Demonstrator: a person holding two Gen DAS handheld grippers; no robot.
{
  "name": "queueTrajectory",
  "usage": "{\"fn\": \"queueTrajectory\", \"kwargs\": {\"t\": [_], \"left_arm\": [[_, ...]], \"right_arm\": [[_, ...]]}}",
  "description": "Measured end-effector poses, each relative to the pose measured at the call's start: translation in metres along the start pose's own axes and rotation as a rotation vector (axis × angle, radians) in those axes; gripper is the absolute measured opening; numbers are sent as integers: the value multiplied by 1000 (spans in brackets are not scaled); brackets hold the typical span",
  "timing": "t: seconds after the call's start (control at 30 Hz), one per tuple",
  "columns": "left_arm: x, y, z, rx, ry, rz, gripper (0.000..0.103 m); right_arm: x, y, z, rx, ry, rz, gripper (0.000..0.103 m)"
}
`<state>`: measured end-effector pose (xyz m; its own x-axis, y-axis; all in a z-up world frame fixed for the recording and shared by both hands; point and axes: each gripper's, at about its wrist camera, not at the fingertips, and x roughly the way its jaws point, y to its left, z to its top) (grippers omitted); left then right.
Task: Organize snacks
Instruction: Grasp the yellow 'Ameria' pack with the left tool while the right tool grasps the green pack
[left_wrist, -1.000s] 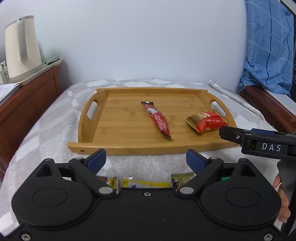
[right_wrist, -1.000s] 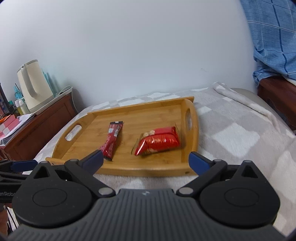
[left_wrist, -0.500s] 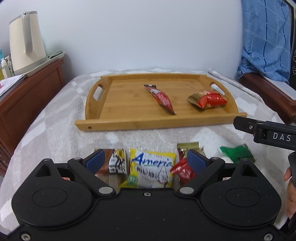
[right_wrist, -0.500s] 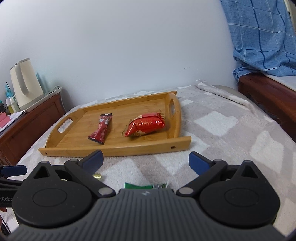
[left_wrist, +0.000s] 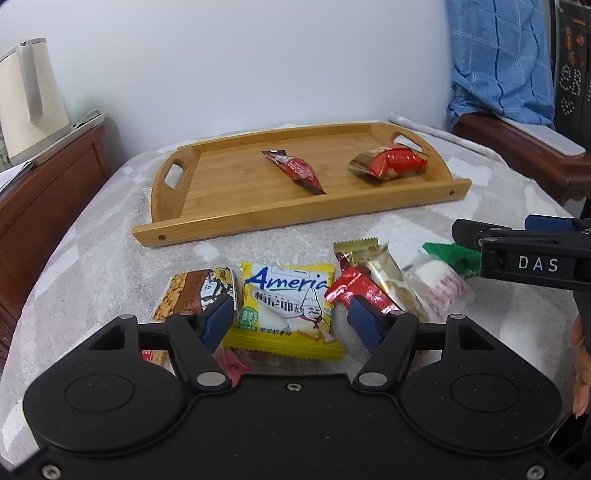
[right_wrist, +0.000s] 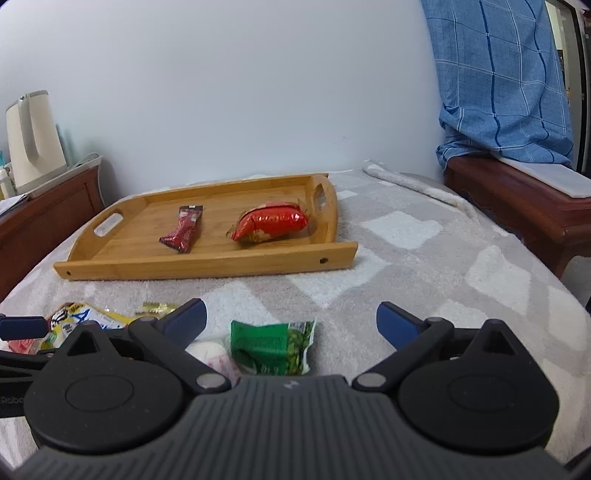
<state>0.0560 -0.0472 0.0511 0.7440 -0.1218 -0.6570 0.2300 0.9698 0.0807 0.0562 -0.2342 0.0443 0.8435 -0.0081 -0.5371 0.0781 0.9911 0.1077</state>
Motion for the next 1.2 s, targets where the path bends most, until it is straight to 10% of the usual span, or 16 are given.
{"fn": "queueTrajectory", "kwargs": {"t": [1.2], "left_arm": [[3, 13, 7, -121, -4, 12, 48]], "right_arm": [[21, 16, -12, -77, 93, -22, 56]]}}
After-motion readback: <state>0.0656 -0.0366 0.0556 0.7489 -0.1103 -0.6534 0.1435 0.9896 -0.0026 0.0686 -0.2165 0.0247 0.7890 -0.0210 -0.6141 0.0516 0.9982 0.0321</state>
